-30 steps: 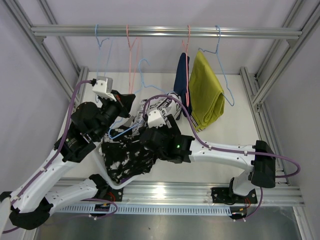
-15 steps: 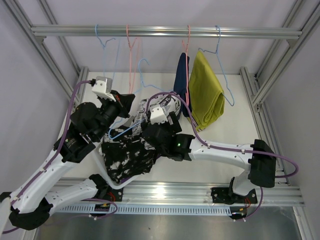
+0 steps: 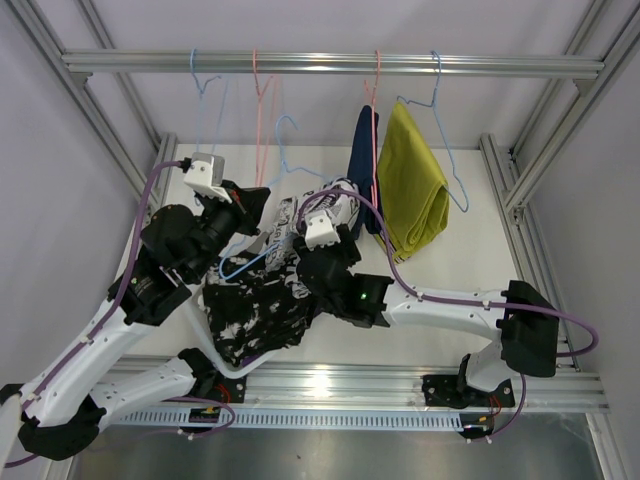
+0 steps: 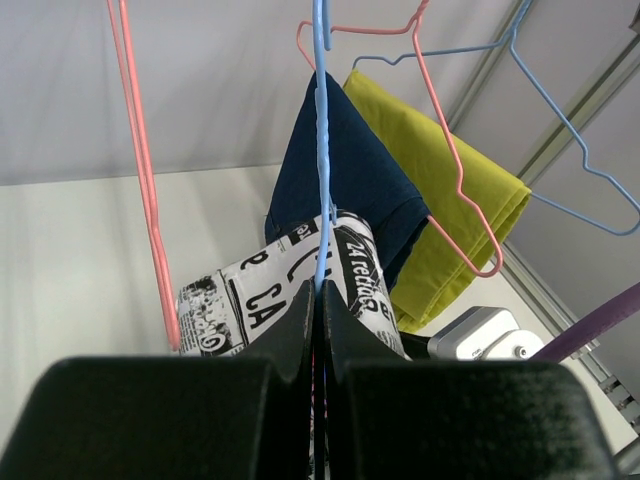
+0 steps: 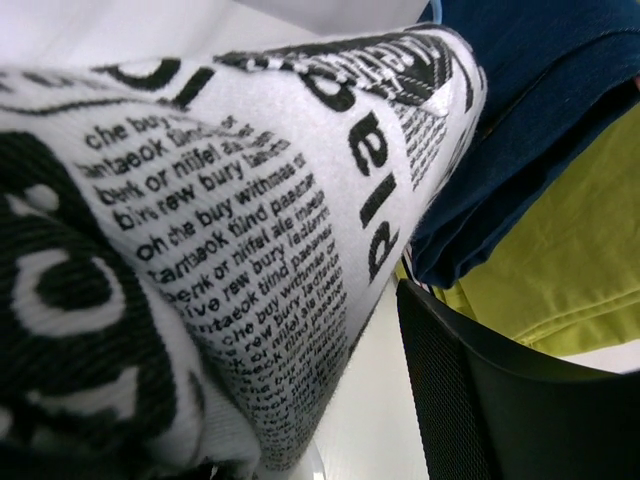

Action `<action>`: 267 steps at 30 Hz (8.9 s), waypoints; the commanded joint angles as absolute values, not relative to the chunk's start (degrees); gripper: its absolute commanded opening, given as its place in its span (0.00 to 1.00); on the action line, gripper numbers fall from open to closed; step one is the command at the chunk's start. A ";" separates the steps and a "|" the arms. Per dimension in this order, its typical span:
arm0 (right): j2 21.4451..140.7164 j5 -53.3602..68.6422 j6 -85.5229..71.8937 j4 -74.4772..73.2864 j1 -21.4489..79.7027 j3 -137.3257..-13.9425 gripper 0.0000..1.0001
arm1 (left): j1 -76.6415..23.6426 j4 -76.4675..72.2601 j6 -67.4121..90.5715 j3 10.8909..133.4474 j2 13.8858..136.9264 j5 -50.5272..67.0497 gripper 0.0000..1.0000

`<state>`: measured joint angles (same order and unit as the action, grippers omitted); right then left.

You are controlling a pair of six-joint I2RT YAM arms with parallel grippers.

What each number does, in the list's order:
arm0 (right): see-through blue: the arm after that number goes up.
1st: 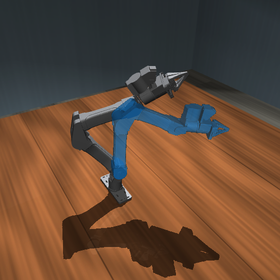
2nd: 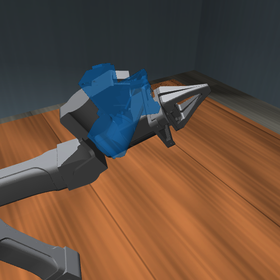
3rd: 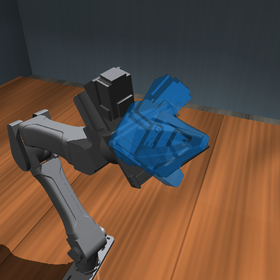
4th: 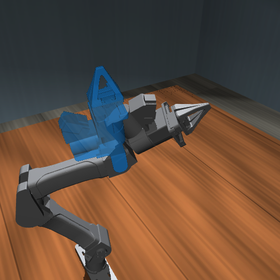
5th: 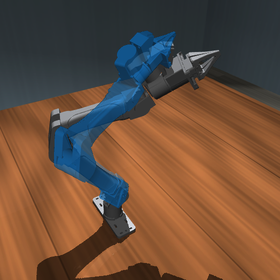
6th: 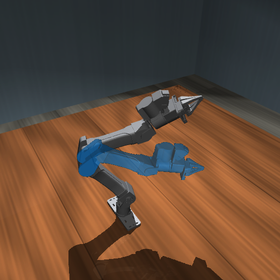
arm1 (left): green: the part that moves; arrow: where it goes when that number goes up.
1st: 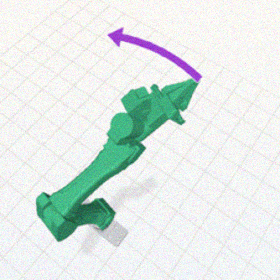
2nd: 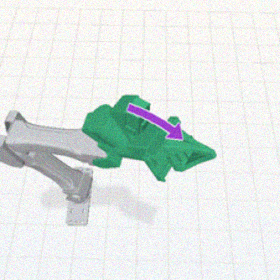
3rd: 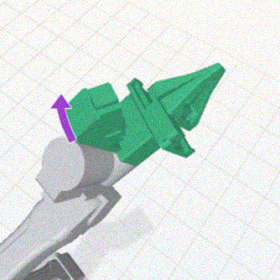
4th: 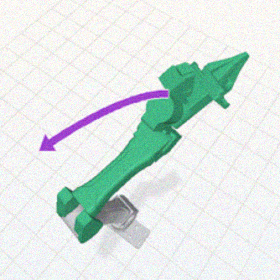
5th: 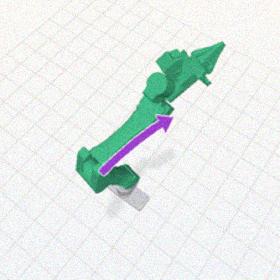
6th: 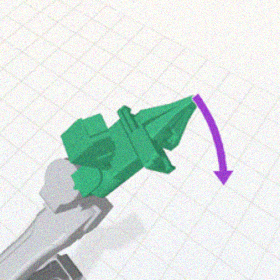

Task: Remove the trousers from the hanger

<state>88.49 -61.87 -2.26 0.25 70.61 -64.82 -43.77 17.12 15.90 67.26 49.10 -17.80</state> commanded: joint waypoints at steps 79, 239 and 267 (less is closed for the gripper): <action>85.87 -43.41 -8.97 7.99 63.10 -66.18 0.74 | -43.51 13.36 13.71 67.50 47.11 -17.14 0.00; 61.44 -19.95 -13.97 -29.18 52.56 -105.30 0.00 | -65.83 27.59 18.37 56.51 49.05 -44.21 0.00; 65.99 -14.06 -19.86 -16.61 54.75 -85.96 0.00 | -65.83 22.42 -1.39 64.87 32.26 -52.82 0.00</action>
<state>64.38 -15.11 -18.46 -26.13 53.80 -85.01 -65.47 25.71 3.14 66.24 33.30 -50.61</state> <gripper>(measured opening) 0.065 0.005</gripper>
